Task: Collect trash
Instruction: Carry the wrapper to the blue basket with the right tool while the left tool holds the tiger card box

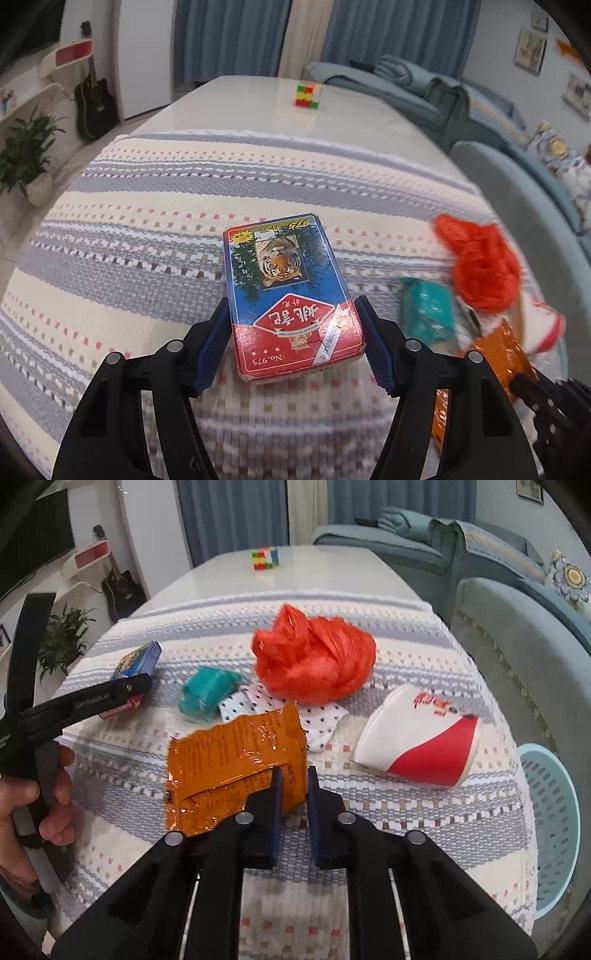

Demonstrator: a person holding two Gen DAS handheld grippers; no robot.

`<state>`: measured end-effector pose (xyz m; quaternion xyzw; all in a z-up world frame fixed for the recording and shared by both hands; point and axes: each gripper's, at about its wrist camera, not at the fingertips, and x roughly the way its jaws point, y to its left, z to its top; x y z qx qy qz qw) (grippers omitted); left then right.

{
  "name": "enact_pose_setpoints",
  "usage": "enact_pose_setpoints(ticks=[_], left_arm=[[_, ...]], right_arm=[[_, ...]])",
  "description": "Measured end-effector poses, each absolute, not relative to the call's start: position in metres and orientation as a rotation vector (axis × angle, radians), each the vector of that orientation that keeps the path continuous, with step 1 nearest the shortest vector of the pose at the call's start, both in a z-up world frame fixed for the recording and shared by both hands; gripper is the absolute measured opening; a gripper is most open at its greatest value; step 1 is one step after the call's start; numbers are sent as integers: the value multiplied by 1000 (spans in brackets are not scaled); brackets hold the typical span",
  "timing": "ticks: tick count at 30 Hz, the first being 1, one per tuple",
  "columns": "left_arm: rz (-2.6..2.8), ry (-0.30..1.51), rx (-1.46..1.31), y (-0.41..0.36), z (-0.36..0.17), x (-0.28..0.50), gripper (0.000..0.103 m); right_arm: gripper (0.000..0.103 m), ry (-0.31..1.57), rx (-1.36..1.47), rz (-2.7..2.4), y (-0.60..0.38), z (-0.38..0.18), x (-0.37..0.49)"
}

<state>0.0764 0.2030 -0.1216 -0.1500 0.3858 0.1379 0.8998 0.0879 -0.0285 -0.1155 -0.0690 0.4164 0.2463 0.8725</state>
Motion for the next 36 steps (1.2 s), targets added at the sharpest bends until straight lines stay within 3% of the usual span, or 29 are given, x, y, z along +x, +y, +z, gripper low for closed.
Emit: enact_pose_setpoints(ticks=[18, 27, 31, 36], left_arm=[[201, 701, -305, 189, -93, 19, 64], [181, 702, -312, 189, -94, 14, 64], [174, 707, -316, 188, -97, 13, 64], [137, 708, -311, 183, -98, 17, 64]], right_arm=[[8, 726, -152, 457, -50, -52, 62], [8, 804, -136, 594, -34, -64, 58], [15, 854, -161, 597, -23, -77, 66], [15, 899, -155, 604, -20, -92, 72]])
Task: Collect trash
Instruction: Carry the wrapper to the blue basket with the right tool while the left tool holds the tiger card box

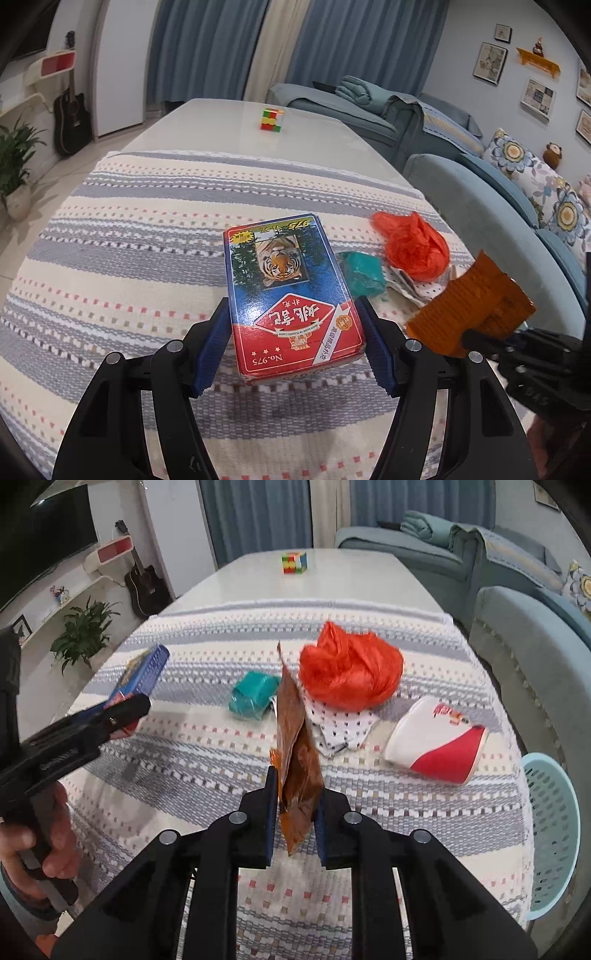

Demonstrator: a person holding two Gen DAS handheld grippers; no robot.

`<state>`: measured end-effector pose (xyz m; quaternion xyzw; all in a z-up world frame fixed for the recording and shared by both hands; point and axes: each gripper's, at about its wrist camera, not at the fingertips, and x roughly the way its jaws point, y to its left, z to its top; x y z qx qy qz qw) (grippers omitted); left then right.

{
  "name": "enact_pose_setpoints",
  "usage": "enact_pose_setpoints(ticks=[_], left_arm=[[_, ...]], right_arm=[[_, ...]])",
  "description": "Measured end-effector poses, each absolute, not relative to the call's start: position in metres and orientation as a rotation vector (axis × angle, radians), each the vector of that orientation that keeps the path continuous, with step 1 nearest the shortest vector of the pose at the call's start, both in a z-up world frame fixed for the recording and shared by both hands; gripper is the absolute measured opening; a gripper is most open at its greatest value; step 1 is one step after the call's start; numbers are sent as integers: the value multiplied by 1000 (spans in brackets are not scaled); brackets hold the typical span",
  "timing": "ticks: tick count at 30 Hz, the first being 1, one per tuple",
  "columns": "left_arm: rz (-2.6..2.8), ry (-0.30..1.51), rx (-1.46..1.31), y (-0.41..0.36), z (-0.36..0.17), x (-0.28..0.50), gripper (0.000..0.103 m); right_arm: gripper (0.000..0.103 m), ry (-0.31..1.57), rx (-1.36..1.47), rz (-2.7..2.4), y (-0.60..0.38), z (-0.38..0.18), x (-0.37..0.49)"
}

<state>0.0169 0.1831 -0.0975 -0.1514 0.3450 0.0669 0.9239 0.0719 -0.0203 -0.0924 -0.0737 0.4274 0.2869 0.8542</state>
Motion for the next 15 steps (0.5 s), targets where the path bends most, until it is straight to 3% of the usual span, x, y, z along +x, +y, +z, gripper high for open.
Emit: enact_pose_setpoints(ticks=[4, 15], left_arm=[[90, 697, -291, 171, -92, 19, 64], [-96, 601, -163, 100, -32, 36, 64]], right_arm=[[2, 861, -149, 613, -27, -87, 67], [1, 672, -46, 473, -101, -29, 59]])
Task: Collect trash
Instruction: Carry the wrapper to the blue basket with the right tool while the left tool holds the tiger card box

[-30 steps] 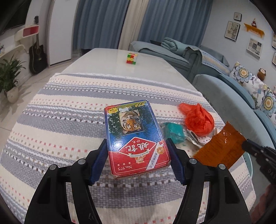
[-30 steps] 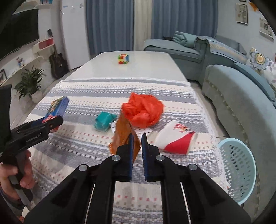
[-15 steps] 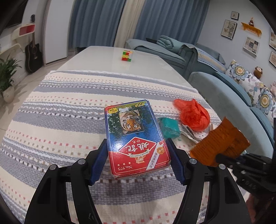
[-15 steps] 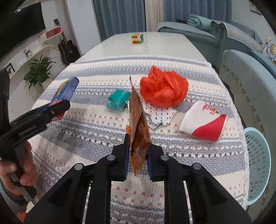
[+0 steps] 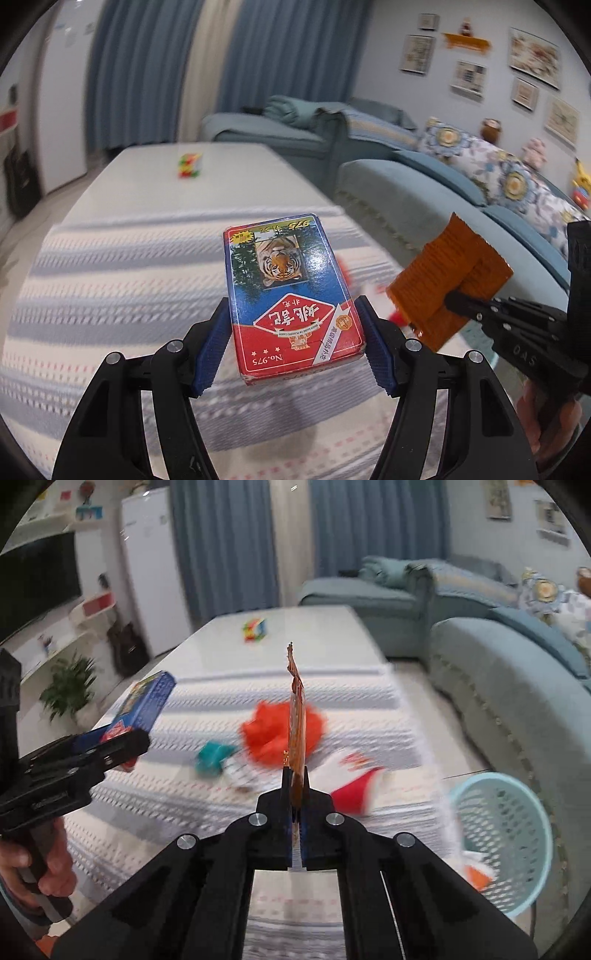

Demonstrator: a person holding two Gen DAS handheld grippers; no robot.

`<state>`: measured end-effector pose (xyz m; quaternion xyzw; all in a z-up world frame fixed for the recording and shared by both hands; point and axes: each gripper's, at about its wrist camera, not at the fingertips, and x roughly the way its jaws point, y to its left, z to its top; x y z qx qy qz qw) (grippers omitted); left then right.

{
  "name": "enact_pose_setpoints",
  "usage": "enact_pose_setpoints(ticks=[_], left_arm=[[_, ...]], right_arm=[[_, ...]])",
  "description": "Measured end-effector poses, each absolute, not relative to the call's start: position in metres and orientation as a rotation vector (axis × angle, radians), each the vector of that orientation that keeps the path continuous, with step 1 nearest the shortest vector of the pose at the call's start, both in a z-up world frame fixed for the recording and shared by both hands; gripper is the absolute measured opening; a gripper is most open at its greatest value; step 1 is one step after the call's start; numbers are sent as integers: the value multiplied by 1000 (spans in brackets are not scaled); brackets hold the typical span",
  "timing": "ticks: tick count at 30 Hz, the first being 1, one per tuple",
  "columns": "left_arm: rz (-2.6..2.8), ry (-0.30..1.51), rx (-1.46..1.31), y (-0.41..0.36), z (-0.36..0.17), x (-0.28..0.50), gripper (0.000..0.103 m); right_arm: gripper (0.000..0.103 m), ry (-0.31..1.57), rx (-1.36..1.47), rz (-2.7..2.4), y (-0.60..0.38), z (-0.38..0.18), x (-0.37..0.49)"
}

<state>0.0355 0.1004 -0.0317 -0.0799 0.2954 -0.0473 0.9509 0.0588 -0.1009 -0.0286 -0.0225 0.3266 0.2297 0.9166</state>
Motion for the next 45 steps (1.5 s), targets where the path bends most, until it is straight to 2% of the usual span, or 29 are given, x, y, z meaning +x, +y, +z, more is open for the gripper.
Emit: enact_pose_setpoints(ticks=[7, 14, 25, 33, 34, 36, 37, 38, 39, 45], left_arm=[[-240, 579, -43, 21, 1, 64, 64], [-384, 616, 48, -69, 9, 96, 64], [-523, 810, 110, -165, -58, 142, 64], [-555, 911, 74, -176, -92, 154, 69], [-554, 909, 76, -175, -92, 153, 70], [-553, 905, 75, -174, -93, 152, 71], [-554, 905, 70, -172, -93, 152, 71], [-552, 904, 64, -169, -93, 152, 71], [-550, 903, 60, -166, -93, 152, 71], [-541, 896, 40, -157, -88, 152, 71]], right_arm=[[1, 599, 56, 268, -194, -4, 67], [1, 632, 187, 66, -279, -18, 79], [2, 833, 331, -107, -347, -89, 101], [5, 927, 401, -133, -363, -131, 105], [8, 932, 410, -130, -364, -133, 106], [21, 932, 437, -120, -366, -137, 106], [37, 930, 445, -121, -367, -138, 106], [59, 926, 446, -126, -367, -138, 107], [65, 914, 446, -138, -367, -136, 105], [66, 867, 439, -115, -364, -127, 99]])
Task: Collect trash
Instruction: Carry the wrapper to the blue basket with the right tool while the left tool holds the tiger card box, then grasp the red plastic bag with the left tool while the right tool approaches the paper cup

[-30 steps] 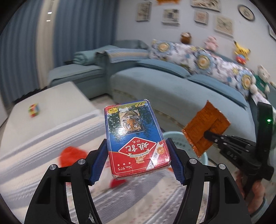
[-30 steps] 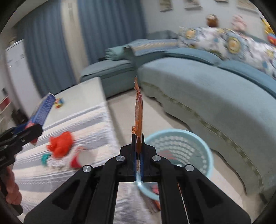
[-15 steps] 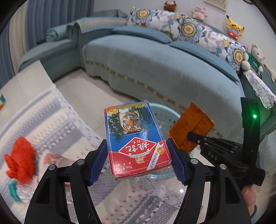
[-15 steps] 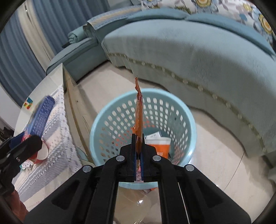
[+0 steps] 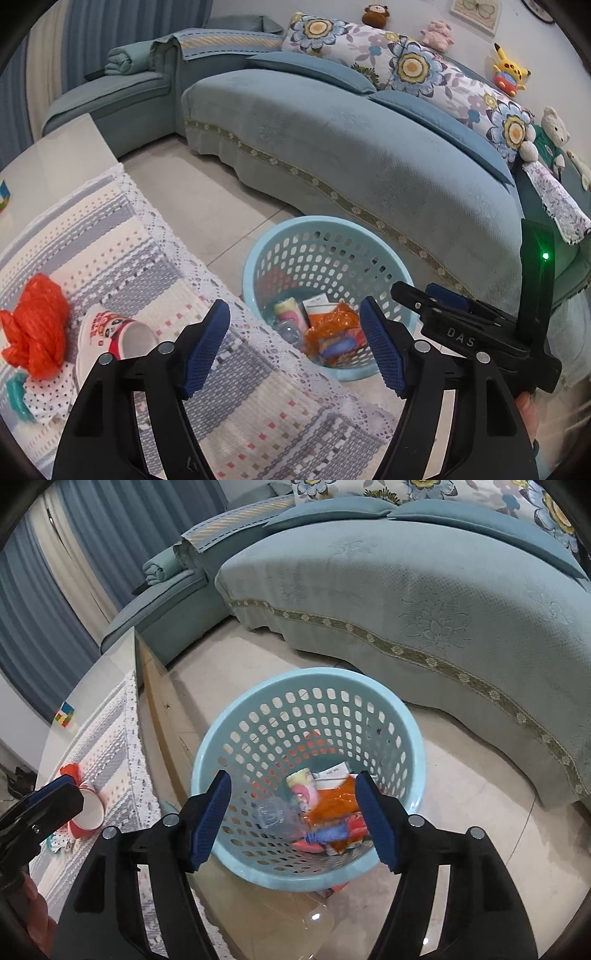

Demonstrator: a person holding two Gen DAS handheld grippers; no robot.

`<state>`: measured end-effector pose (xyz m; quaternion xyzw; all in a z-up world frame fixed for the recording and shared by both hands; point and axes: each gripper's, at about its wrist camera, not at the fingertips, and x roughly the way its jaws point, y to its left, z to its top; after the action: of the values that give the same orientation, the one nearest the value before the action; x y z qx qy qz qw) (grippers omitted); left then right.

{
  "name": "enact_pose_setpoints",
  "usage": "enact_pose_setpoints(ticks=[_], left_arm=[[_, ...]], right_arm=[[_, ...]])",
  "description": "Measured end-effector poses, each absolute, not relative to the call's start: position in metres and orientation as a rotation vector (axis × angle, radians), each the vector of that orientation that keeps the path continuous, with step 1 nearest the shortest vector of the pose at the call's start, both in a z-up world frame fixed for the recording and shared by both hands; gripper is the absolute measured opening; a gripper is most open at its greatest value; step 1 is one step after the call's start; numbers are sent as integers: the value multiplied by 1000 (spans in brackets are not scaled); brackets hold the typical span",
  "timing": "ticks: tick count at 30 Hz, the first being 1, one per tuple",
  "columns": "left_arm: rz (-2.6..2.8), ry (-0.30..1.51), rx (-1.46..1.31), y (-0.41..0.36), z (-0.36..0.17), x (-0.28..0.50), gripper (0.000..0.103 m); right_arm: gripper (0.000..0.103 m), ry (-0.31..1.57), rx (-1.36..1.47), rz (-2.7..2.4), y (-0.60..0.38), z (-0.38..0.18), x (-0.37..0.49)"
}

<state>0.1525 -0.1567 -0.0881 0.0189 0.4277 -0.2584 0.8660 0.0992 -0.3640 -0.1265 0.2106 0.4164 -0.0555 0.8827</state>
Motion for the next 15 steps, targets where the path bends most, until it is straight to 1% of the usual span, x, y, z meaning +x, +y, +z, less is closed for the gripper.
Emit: enact_pose_setpoints(ticks=[7, 14, 15], left_arm=[[-508, 856, 13, -143, -74, 149, 71], [-425, 724, -86, -89, -24, 146, 71], [-398, 701, -104, -74, -17, 146, 75]], right_arm=[[66, 842, 382, -92, -347, -112, 97], [66, 741, 276, -27, -309, -67, 89], [66, 734, 266, -11, -303, -64, 90]])
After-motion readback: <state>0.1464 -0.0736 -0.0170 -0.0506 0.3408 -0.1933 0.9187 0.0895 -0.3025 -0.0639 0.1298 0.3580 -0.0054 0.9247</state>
